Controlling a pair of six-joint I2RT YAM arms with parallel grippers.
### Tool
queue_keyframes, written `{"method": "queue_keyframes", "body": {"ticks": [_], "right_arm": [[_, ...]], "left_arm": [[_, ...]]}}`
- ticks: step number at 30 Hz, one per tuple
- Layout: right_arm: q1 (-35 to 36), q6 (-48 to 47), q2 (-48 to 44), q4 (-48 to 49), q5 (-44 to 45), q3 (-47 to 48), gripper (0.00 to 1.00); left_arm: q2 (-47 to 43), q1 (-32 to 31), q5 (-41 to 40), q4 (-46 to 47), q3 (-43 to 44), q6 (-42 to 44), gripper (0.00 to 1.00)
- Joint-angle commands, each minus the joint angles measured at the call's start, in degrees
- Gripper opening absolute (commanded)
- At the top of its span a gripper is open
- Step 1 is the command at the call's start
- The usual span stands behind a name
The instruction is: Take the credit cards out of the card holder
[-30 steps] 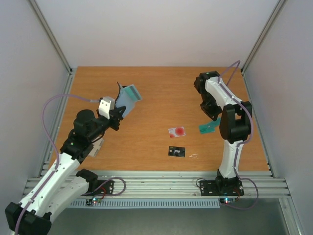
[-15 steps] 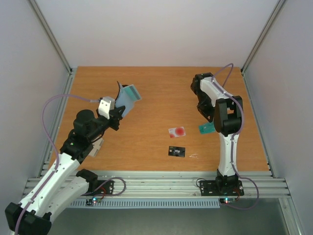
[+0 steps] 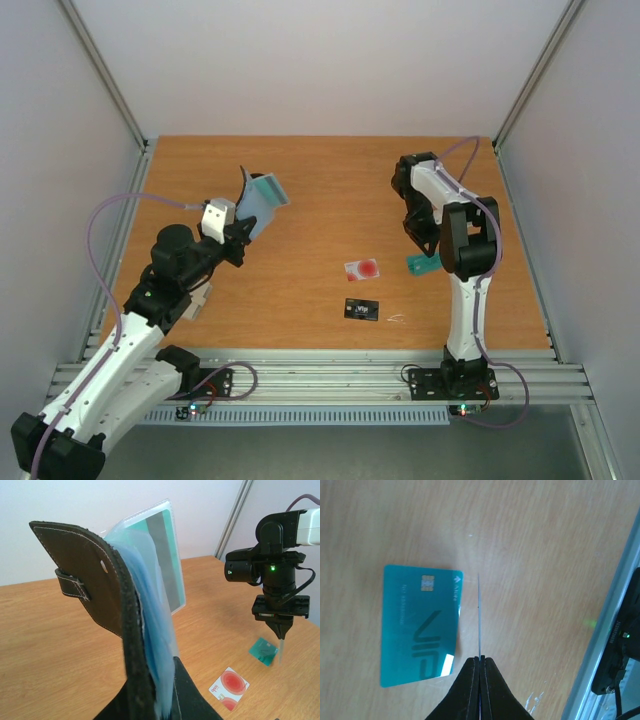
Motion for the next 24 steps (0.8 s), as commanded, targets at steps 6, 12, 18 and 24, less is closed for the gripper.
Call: {"method": "queue_keyframes", "body": {"ticks": [6,12,18,24], "right_arm": [[-0.94,2.60,3.70,-10.47,-2.62,2.56,0.01],[-1.65,2.28,4.68,-10.42,-3.03,2.21,0.01],[-1.78,1.92,5.15,-9.84,-2.25,2.63,0.01],[-1.82,0.95,5.99,-9.76,-1.95,4.70,0.06]], "left_arm": [[-0.47,0.12,-0.81,4.76,0.63,1.73,0.00],[-0.02,0.17,-0.54,4.76,0.79,1.67,0.00],[0.17,0.17,-0.57,4.76,1.09,1.67,0.00],[0.17,0.17,-0.12,4.82,1.08,1.32,0.00]]}}
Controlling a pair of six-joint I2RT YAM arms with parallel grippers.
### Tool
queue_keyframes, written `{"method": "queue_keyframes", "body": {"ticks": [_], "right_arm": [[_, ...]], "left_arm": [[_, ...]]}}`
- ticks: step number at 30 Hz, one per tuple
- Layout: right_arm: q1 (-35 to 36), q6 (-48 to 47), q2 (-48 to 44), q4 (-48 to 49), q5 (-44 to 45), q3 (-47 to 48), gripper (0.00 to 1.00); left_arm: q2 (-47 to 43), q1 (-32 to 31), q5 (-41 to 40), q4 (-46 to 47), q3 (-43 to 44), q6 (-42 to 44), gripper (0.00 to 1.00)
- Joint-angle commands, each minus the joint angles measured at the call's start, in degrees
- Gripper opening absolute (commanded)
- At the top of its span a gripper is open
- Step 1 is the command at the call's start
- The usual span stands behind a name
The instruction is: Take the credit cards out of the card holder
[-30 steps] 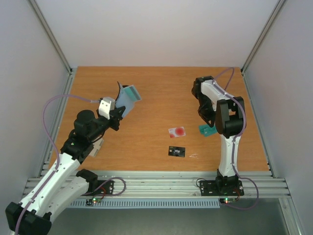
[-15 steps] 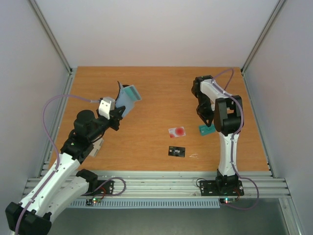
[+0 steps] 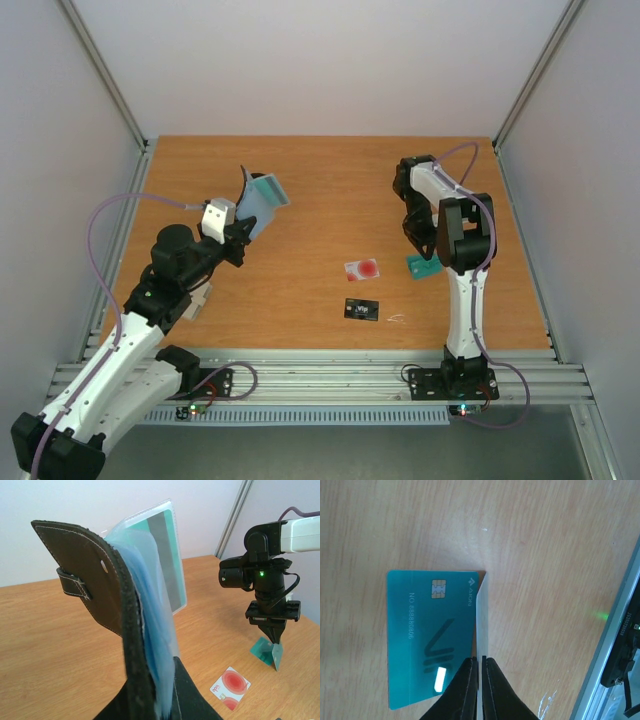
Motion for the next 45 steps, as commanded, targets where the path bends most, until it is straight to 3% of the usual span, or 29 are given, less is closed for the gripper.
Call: {"method": "queue_keyframes", "body": {"ticks": [1,3,4,5,8,13,14,20,23,25,28,31,33,35,38,42,45], "right_arm": [[-0.35,0.37,0.73,-9.78,0.92,2.36,0.08],[-0.36,0.03,0.17,-9.27,1.17,2.48,0.11],[-0.36,-0.22,-0.35,-8.69,1.26,2.53,0.19],[-0.35,-0.53,-1.02,-7.97,1.35,2.48,0.37],[-0.34,-2.87,-3.02,-6.11,1.99,3.53,0.70],[-0.28,-10.05,-9.17,-3.76,2.39,7.49,0.95],[-0.18,-12.63,-11.04,-2.03,2.37,8.24,0.96],[4.61,-50.48,-33.31,30.31,-6.47,0.11,0.98],[6.05,-64.83,-45.99,45.73,-28.15,-7.61,0.97],[6.06,-68.72,-51.06,50.94,-42.84,-9.14,0.92],[6.06,-69.82,-53.06,50.51,-60.26,-7.06,0.84],[6.99,-67.00,-53.05,51.17,-70.67,-4.95,0.80],[10.21,-67.76,-53.35,51.24,-69.97,-4.27,0.81],[15.54,-70.79,-52.90,49.62,-62.76,-3.64,0.82],[21.91,-75.00,-50.46,46.00,-53.07,-1.29,0.75],[24.32,-74.52,-47.51,47.49,-57.73,-0.15,0.62],[25.91,-76.57,-45.60,45.41,-59.18,1.66,0.62]], "left_arm": [[0.11,0.15,-0.10,4.74,1.13,0.90,0.00],[0.02,0.15,-0.10,4.78,1.01,0.94,0.00],[0.04,0.15,0.01,4.74,0.96,1.05,0.00],[-0.02,0.15,-0.01,4.75,0.87,1.03,0.00],[-0.06,0.15,0.50,4.87,0.74,0.93,0.00],[-0.35,0.24,3.42,6.50,0.74,0.04,0.00],[-0.45,0.24,4.78,7.09,0.73,0.01,0.00],[-0.14,0.41,19.19,16.97,-0.58,1.25,0.00],[0.73,0.46,27.25,21.68,0.20,2.24,0.00],[1.64,0.36,30.77,23.13,0.98,2.69,0.00],[1.85,0.24,31.94,24.78,1.99,3.99,0.00],[1.67,0.32,28.66,26.53,3.13,8.13,0.00],[2.15,0.40,23.77,26.55,3.42,9.53,0.00],[2.55,0.46,21.09,25.75,3.02,9.47,0.00],[2.43,0.43,25.10,25.85,3.10,8.55,0.00],[2.22,0.33,26.16,25.10,3.61,7.32,0.00],[1.91,0.31,26.35,25.23,3.75,7.32,0.00]]}}
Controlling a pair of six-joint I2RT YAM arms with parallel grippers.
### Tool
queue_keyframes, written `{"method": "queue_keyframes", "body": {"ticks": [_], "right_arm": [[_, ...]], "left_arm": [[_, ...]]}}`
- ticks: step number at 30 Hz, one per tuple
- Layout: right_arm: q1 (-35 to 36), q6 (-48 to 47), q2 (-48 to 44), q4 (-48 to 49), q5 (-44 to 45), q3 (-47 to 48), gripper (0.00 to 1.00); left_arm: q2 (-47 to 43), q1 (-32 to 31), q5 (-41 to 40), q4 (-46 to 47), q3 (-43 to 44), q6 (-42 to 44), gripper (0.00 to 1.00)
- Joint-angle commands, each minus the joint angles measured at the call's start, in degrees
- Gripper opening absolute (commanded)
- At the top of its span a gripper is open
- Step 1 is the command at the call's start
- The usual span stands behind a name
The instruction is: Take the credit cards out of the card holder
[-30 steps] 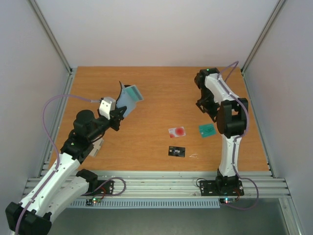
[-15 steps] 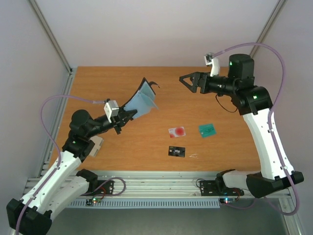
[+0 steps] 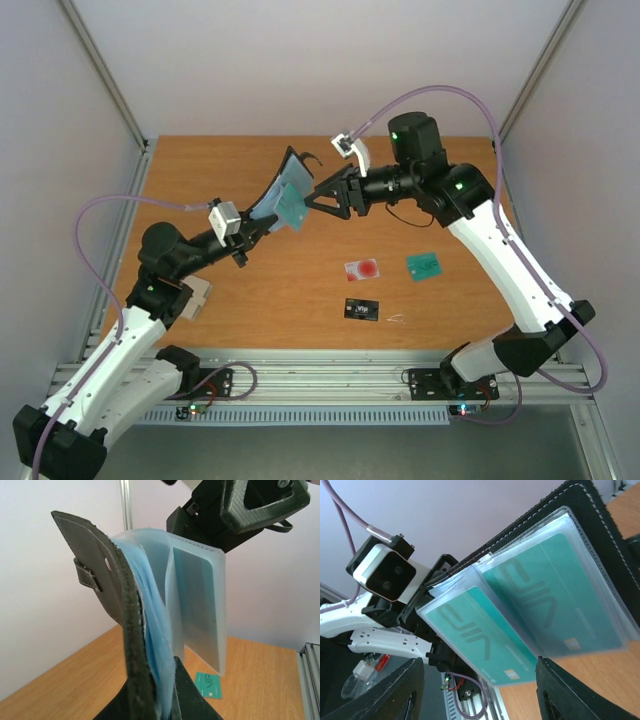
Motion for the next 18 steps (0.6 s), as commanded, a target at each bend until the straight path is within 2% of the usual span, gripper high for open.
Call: {"method": "queue_keyframes", "body": {"ticks": [1,6,11,14,18], "right_arm": [[1.78,-4.45,2.14,-2.23,-2.61,3.89,0.62],[1.77,-11.31,5.67,-10.76,-6.74,11.51,0.65],[1.85,-14.34,8.88,-19.10,-2.13,15.05,0.74],[2.82,-15.26,8.99,-20.77,-1.64,14.59,0.74],[4.34,-15.25,9.18,-19.52,-3.15,14.43,0.70]], "left_arm": [[-0.77,0.06,1.94,5.07,2.33,0.30,0.00],[-0.27,0.07,4.26,5.88,2.42,-3.13,0.00],[-0.08,0.06,5.64,7.34,3.17,-7.17,0.00],[0.20,0.07,7.48,7.33,3.74,-10.11,0.00],[0.55,0.07,9.23,7.24,4.06,-10.70,0.00]]}}
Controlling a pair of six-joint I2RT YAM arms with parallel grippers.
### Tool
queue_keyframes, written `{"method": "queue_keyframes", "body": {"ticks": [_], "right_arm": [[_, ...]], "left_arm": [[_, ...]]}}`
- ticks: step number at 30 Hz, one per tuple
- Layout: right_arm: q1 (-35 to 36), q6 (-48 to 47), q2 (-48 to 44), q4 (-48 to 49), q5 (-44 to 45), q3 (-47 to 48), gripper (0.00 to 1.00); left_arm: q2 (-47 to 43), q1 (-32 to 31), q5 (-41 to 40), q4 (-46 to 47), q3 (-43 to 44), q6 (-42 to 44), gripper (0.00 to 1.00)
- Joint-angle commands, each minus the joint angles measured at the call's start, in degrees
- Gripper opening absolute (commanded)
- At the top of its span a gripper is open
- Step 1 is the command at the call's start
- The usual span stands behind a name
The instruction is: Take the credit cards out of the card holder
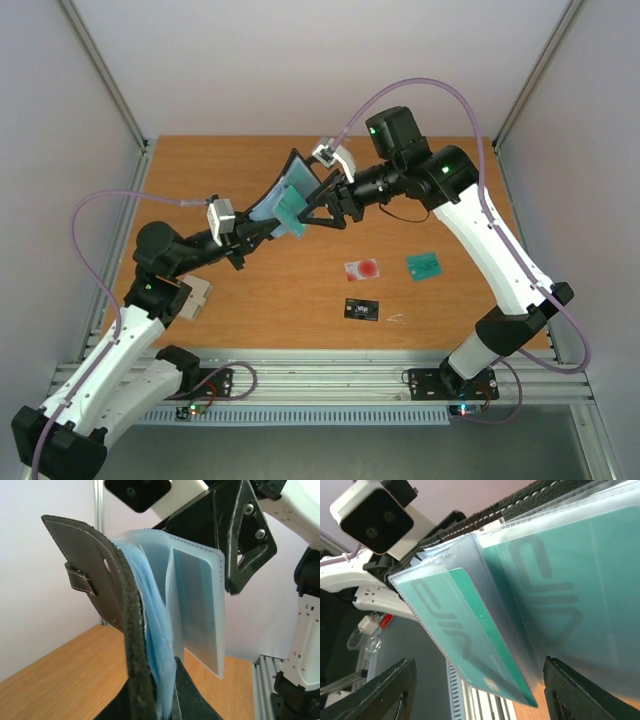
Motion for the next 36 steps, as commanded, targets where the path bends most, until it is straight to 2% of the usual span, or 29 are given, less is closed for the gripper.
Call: {"method": "queue_keyframes", "body": {"ticks": [1,5,8,11,12,14,17,19,21,22,25,27,29,33,36], "right_arm": [[1.76,-2.11,0.37,-1.84,-0.80,0.25,0.69],[1.91,-2.08,0.72,-1.08,-0.40,0.30,0.67],[2.89,-2.37,0.91,-1.24,-0.89,0.89,0.61],[3.41,-1.93,0.99,-0.82,-4.09,1.45,0.47],[3.40,-1.38,1.04,-0.34,-5.13,1.33,0.40],[3.49,0.09,1.17,0.29,-5.75,1.34,0.17],[3.52,0.28,0.89,0.15,-5.21,1.13,0.12],[3.50,-0.09,0.43,0.17,-3.47,1.11,0.02],[3.41,-0.49,-0.36,0.51,-0.27,0.95,0.01],[3.28,-0.69,-0.85,0.81,1.77,0.68,0.01],[2.51,-1.16,-2.48,1.84,5.98,0.24,0.01],[2.42,-2.07,-2.66,1.44,7.01,0.74,0.01],[2.60,-2.14,-1.57,-0.10,7.62,2.25,0.01],[4.87,-4.58,1.91,-4.00,6.45,5.81,0.01],[5.44,-5.24,2.17,-3.39,4.59,5.49,0.01]], "left_arm": [[0.35,0.07,3.26,5.35,2.47,-2.30,0.00],[0.08,0.06,3.69,5.13,2.67,-1.69,0.00],[0.04,0.07,3.47,5.18,2.47,-1.93,0.00],[0.18,0.07,3.20,4.97,2.41,-2.49,0.00],[0.18,0.07,3.10,4.84,2.38,-2.74,0.00],[0.20,0.07,3.78,4.51,2.25,-3.03,0.00],[-0.11,0.05,4.16,4.02,1.97,-2.34,0.00],[-0.23,0.07,4.05,3.82,1.94,-2.34,0.00],[-0.40,0.07,4.13,3.77,1.91,-2.41,0.01],[-0.58,0.07,4.40,3.87,1.81,-2.39,0.05],[-1.16,0.15,6.41,4.16,1.20,-0.89,0.41],[-1.16,0.32,8.57,3.91,0.79,0.96,0.50],[-0.82,0.32,9.65,3.75,0.71,1.64,0.53],[-0.02,0.33,10.60,4.07,1.35,1.09,0.53],[0.18,0.32,10.44,3.32,1.83,1.09,0.43]]}}
